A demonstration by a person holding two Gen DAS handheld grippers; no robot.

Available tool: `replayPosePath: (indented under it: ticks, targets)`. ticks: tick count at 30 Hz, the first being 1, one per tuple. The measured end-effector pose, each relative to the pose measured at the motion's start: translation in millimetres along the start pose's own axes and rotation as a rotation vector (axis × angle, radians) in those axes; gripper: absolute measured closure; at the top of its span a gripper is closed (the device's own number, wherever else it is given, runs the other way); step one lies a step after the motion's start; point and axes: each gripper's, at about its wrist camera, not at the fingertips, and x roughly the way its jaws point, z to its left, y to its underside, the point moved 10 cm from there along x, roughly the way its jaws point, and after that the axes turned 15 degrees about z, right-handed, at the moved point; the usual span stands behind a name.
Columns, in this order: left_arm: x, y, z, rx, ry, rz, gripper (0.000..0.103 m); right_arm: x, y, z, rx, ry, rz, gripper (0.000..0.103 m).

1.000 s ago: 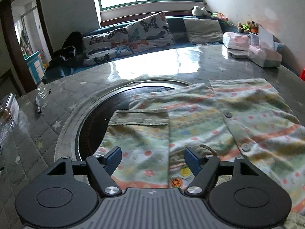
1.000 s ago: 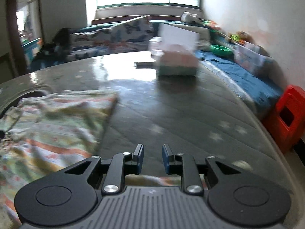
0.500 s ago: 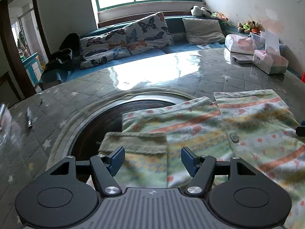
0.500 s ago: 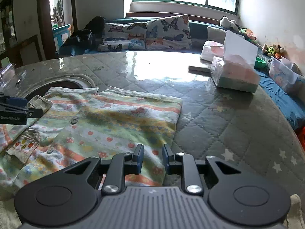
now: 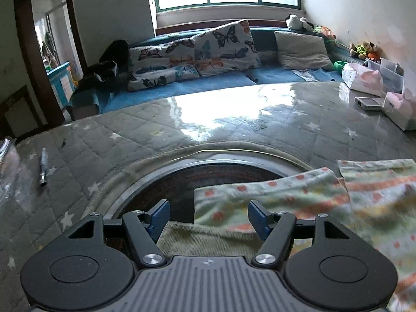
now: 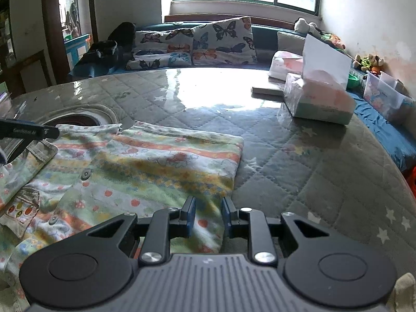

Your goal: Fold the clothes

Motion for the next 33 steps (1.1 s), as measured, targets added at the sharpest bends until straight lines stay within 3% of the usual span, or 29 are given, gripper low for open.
replayPosePath:
  ticks: [6,9,11,16,23,27,33]
  targets:
    - [20,-6,0,0.001,0.010,0.036,0.035,8,-8,3,0.001,0.003,0.000,0.081]
    - [20,-7,-4,0.008,0.048,0.020,0.055,9,-9,2,0.001,0.006,0.000,0.081]
    - [19,-8,-7,0.019,0.056,0.012,0.079,10,-11,1,0.002,0.007,0.000,0.081]
    - [15,-7,-7,0.030,0.050,-0.015,0.095,13,-16,4,-0.001,0.010,-0.001,0.080]
    - [9,-6,17,-0.002,0.003,-0.038,0.097,13,-25,14,-0.024,0.000,-0.015,0.079]
    - [8,-7,21,0.030,-0.001,-0.048,0.096,18,-35,25,-0.048,-0.018,-0.023,0.080]
    - [13,-9,22,0.039,-0.030,-0.040,0.083,33,-51,43,-0.092,-0.036,-0.020,0.080]
